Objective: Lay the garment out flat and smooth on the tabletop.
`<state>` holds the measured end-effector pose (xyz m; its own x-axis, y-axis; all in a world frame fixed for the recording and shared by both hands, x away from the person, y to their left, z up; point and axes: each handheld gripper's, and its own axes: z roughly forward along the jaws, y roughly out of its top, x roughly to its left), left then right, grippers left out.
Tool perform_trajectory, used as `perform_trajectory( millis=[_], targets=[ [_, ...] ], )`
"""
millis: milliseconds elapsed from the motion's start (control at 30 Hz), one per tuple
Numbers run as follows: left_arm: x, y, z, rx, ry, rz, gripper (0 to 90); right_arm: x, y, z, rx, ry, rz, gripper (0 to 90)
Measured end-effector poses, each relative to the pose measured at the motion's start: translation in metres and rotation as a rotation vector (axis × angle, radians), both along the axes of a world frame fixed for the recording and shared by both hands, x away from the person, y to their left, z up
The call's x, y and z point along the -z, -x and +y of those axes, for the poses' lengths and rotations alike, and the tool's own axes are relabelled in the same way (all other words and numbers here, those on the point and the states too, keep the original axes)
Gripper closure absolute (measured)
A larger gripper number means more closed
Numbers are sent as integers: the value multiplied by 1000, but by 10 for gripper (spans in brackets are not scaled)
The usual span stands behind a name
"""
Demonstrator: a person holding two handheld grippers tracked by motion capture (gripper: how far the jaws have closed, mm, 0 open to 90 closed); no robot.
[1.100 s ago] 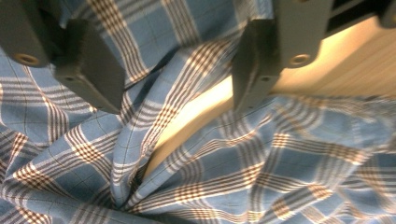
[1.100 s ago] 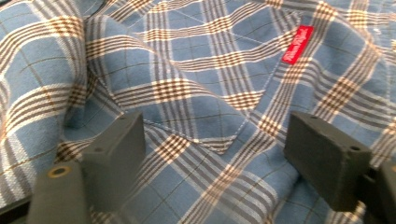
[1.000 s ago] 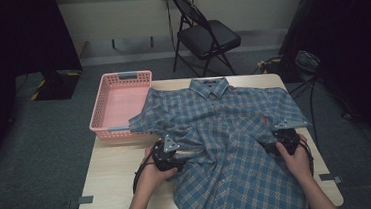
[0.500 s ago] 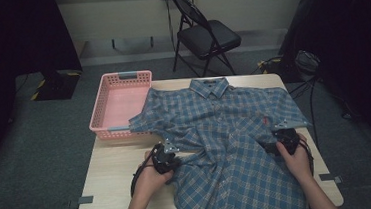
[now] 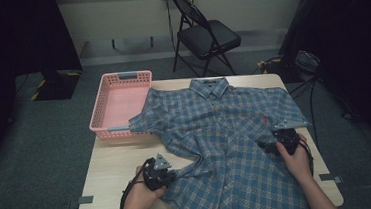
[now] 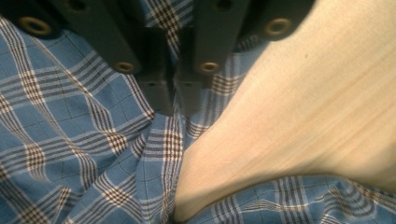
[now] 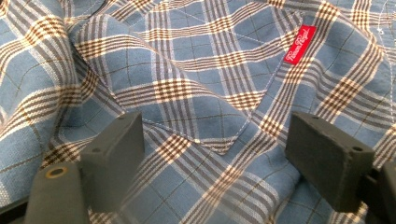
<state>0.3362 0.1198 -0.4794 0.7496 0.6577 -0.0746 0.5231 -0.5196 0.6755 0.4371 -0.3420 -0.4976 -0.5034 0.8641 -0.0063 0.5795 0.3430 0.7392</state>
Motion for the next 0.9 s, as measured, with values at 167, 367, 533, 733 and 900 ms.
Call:
perform_trajectory(
  millis=[167, 367, 533, 733, 900],
  targets=[
    [-4, -4, -6, -35, 63, -100, 496, 0, 0, 0, -1, -1, 0, 189],
    [-4, -18, -38, 2, 68, -139, 520, 0, 0, 0, -1, -1, 0, 189],
    [13, -32, -49, -9, 27, -120, 649, 0, 0, 0, -2, 0, -1, 189],
    [5, -26, -43, -12, 8, -51, 828, 0, 0, 0, -3, 0, 0, 189],
    [2, -16, -33, -14, -6, -20, 839, 0, 1, 0, -3, 0, 0, 189]
  ],
)
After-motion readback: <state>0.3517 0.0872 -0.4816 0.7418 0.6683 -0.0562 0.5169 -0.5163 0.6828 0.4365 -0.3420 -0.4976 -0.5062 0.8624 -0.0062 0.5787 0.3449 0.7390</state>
